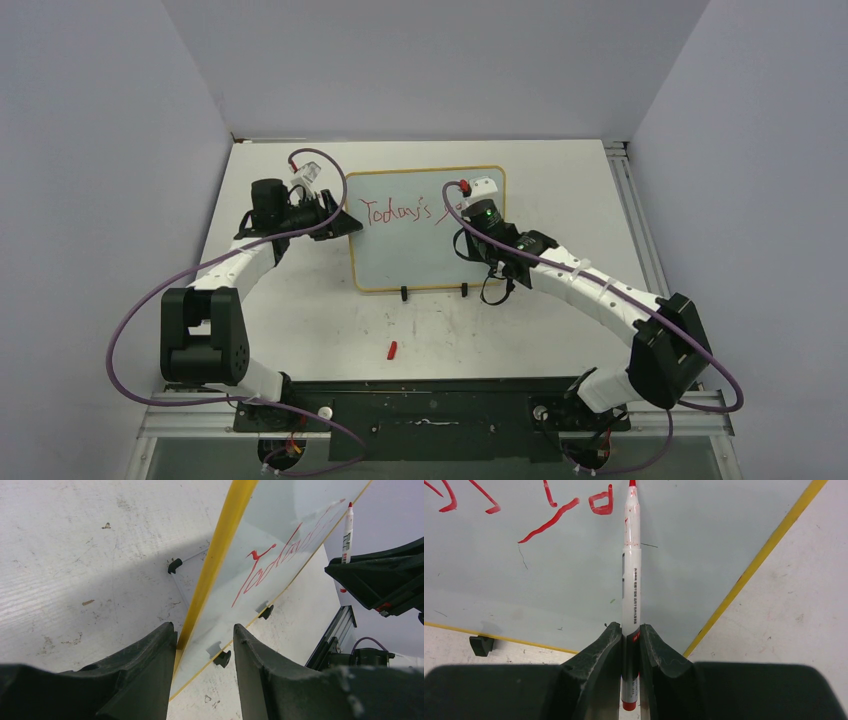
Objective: Write a sentence on the whiteboard
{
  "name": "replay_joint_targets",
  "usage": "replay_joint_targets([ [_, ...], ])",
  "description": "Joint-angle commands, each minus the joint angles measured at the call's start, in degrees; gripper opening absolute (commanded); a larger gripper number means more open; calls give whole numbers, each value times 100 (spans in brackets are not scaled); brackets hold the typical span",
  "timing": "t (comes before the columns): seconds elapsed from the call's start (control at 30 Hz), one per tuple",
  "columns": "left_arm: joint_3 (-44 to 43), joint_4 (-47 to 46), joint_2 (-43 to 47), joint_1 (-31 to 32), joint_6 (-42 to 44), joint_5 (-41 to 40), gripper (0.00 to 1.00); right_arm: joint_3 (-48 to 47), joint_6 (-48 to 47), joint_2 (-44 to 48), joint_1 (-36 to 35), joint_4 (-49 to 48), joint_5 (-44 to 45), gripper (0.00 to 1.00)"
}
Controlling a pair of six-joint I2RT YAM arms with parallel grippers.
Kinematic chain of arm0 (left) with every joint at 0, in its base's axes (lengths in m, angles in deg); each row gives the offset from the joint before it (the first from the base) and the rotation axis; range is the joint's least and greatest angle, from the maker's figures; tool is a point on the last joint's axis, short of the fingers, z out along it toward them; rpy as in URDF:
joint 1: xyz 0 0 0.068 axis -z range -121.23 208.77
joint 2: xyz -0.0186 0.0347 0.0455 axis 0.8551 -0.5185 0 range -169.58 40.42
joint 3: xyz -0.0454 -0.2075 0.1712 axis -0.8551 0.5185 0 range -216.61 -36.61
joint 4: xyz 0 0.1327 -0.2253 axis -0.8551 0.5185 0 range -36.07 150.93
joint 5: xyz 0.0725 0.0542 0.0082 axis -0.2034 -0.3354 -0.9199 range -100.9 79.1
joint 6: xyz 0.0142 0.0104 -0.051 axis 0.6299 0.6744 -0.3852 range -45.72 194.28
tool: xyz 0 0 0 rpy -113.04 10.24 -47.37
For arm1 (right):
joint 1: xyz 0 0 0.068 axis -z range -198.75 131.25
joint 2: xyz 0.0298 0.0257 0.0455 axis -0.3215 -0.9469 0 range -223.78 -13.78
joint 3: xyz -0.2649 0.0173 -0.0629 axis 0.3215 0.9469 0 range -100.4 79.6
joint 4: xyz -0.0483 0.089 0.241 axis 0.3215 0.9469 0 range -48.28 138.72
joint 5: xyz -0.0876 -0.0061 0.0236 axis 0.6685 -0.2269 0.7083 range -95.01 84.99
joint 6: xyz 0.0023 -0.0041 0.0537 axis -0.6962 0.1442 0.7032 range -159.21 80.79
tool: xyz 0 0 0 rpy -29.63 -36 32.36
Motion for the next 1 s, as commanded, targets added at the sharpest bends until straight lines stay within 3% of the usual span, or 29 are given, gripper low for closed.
replay_joint_targets([
  [0.0,-69,-118,267,79,69,179,43,-59,-34,-31,60,-50,91,5],
  [0.97,-59,-111,307,79,73,198,43,368,220,97,116,116,-90,5],
])
